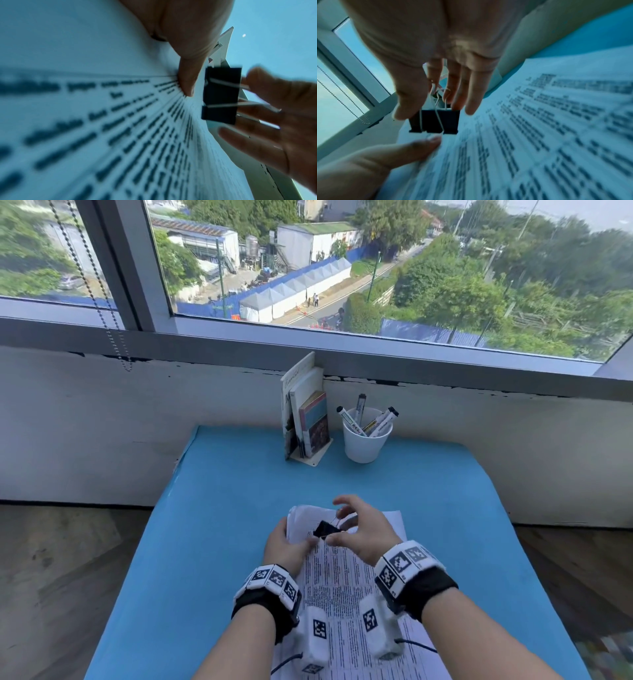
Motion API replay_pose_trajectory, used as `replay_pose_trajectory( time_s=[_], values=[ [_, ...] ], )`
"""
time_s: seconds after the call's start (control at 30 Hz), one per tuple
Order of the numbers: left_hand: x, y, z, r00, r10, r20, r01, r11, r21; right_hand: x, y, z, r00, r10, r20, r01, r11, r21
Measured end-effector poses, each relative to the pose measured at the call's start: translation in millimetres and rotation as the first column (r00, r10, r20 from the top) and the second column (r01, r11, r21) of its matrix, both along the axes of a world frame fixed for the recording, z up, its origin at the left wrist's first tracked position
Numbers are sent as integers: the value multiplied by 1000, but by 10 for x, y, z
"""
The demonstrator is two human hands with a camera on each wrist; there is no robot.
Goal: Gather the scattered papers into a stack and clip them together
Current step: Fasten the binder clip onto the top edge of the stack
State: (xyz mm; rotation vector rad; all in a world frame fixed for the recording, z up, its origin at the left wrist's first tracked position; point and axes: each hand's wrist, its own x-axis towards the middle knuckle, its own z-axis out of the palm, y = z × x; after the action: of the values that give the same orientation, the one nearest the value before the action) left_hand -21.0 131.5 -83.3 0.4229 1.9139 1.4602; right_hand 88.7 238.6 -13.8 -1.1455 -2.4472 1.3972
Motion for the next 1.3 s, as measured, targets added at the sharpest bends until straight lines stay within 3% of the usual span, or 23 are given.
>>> replay_pose_trajectory(
  time_s=[0.1,0.27,0.37,0.5,0.6,0.7,0.77,1.0,1.1,1.17,1.3],
  values=[
    [3,-4,-5,996,33,86,-35,999,22,11,180,81,996,-84,-33,88,987,135],
    [32,8,-45,993,76,94,-82,995,63,-50,291,181,985,111,128,-158,874,459],
    [26,18,-66,991,82,107,-91,993,82,-72,268,180,952,160,260,-278,804,525],
    [29,15,-99,985,78,152,-99,987,130,-109,323,187,944,164,286,-302,779,550],
    [35,24,-106,981,79,177,-110,979,172,-201,400,299,893,222,391,-411,755,510],
    [50,12,-99,974,66,218,-114,970,213,-337,447,432,790,298,536,-565,695,445],
    [47,3,-97,970,64,233,-116,969,219,-419,456,482,768,334,546,-587,708,393],
    [37,-17,-52,963,87,255,-143,967,210,-460,525,277,833,390,391,-465,878,115],
    [4,-7,-71,969,88,233,-130,976,172,-326,618,116,976,182,122,-185,983,13],
    [-10,2,-96,981,83,174,-104,988,116,-245,682,23,995,76,66,-77,997,17],
    [-15,5,-106,981,86,173,-103,990,95,-231,672,-53,944,276,179,-277,961,-20]
  ],
)
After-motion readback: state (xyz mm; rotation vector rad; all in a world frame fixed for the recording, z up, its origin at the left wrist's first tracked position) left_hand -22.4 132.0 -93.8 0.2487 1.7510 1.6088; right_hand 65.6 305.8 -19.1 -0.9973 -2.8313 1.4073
